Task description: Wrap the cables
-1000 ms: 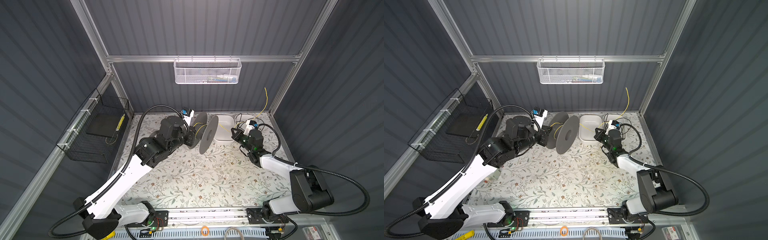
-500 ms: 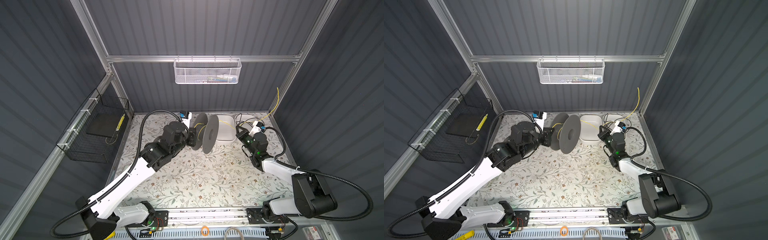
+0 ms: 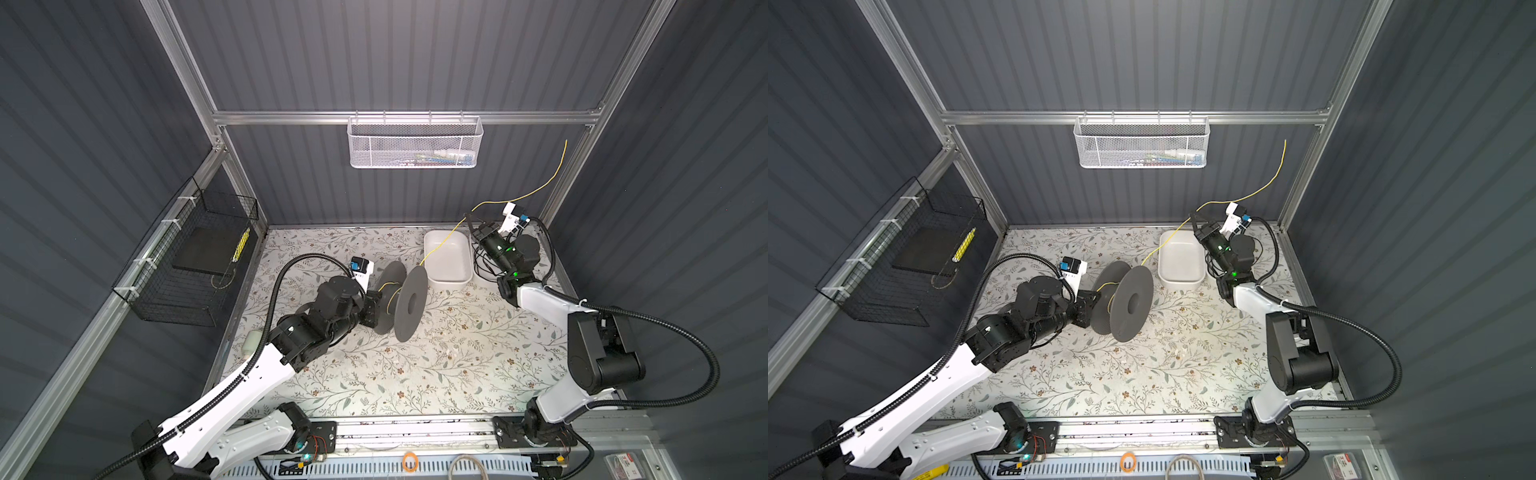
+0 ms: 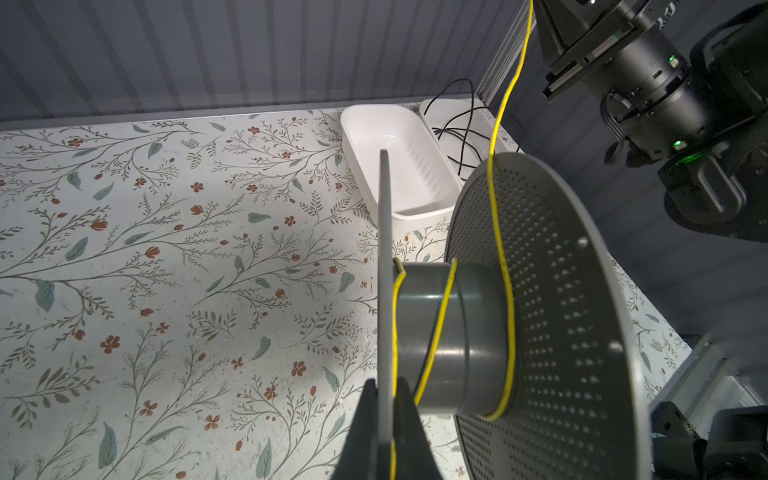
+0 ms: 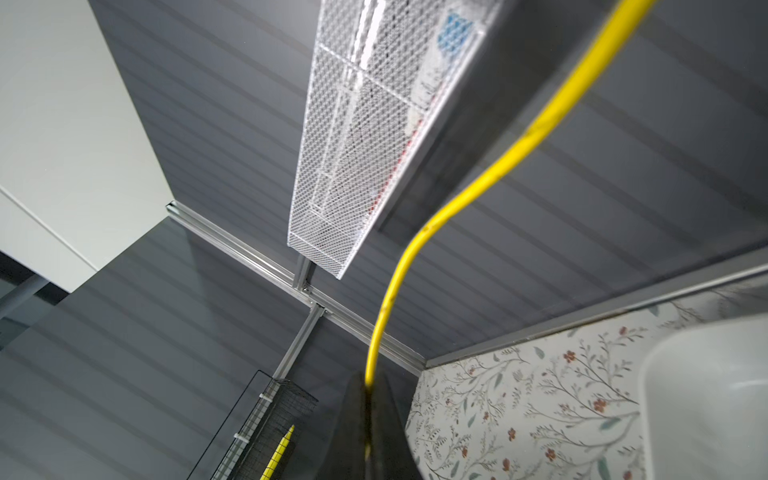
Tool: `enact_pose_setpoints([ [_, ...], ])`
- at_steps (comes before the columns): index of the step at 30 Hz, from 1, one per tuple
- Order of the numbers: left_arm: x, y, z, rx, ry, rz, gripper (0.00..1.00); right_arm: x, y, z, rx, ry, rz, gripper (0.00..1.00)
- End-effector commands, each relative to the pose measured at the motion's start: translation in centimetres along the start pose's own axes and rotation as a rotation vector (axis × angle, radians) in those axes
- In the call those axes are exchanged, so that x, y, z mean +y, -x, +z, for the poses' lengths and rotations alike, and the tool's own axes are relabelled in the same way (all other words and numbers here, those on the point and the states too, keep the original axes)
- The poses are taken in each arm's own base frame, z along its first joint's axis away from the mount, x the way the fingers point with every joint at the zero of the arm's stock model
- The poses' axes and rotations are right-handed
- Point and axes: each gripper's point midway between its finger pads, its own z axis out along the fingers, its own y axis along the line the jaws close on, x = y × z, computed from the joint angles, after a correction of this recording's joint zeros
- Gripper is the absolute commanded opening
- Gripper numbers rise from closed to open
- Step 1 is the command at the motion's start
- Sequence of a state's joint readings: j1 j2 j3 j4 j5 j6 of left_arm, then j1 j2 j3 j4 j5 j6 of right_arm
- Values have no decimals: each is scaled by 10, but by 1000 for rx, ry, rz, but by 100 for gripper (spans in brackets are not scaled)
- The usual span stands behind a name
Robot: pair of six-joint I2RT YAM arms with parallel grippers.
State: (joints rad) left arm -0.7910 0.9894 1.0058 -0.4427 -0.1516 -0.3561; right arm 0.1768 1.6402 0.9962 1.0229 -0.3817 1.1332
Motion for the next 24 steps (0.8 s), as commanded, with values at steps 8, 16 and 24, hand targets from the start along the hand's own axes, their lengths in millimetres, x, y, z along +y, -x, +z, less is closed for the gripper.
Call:
enact_pose_setpoints([
  [8, 9, -47, -2, 188, 23, 58, 0, 16, 65, 35, -122, 16, -62, 6],
  [16, 1, -42, 10, 215, 23, 93, 0, 22, 55, 45, -76, 63, -44, 12],
  [24, -8, -38, 11, 211, 22, 122, 0, 13, 53, 50, -84, 37, -33, 5],
])
